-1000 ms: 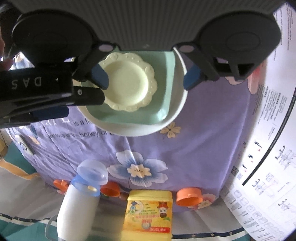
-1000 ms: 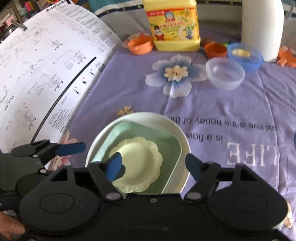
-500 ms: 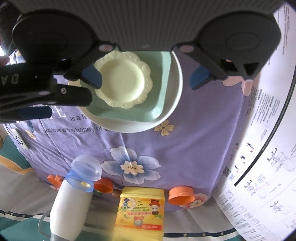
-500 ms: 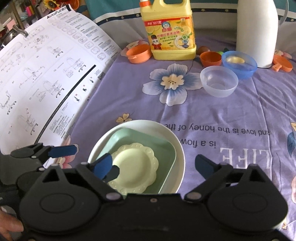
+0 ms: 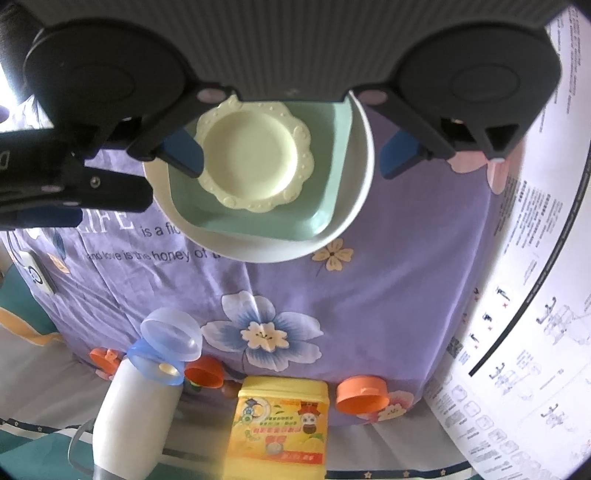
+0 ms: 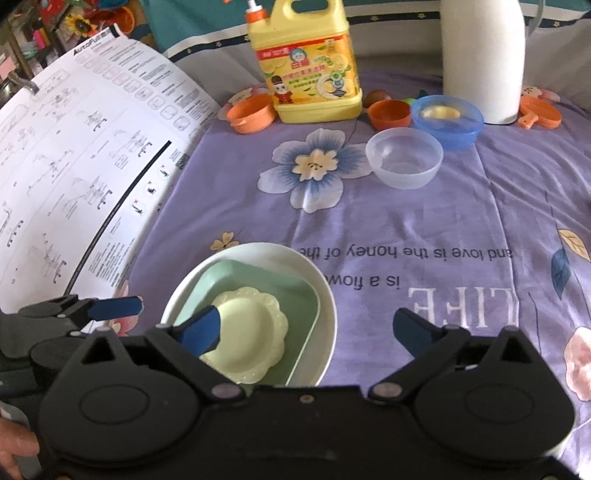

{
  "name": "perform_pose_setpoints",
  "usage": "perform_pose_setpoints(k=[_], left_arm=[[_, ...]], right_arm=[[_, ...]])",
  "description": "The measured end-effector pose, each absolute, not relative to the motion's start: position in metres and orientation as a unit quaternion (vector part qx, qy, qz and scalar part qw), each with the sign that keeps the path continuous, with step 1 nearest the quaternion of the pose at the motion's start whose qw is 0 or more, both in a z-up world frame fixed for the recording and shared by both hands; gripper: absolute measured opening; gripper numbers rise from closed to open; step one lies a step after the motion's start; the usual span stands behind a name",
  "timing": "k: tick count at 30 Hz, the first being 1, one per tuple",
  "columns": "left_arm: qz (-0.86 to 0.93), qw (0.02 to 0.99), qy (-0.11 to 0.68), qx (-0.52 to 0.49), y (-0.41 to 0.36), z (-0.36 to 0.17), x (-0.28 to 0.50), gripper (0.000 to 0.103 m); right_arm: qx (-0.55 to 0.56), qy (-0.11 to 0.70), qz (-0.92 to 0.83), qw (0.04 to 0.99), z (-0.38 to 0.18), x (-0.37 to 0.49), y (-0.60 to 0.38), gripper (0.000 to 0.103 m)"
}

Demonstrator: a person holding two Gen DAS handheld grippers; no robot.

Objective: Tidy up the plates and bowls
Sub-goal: 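Move both grippers to the blue bowl beside the white thermos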

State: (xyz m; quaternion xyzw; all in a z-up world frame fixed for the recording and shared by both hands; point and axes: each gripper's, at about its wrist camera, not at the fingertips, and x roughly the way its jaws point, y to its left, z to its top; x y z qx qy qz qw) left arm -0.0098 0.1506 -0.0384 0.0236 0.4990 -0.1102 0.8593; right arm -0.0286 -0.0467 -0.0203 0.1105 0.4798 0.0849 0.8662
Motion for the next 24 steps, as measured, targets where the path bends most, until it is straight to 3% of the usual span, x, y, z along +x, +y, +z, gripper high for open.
perform_pose_setpoints(k=[24], left_arm=[[-0.111,0.868,0.483,0.036,0.099,-0.022,0.044,0.103]], right_arm=[[0.165,0.474,0.013,0.865,-0.024,-0.012,-0.129,0.103]])
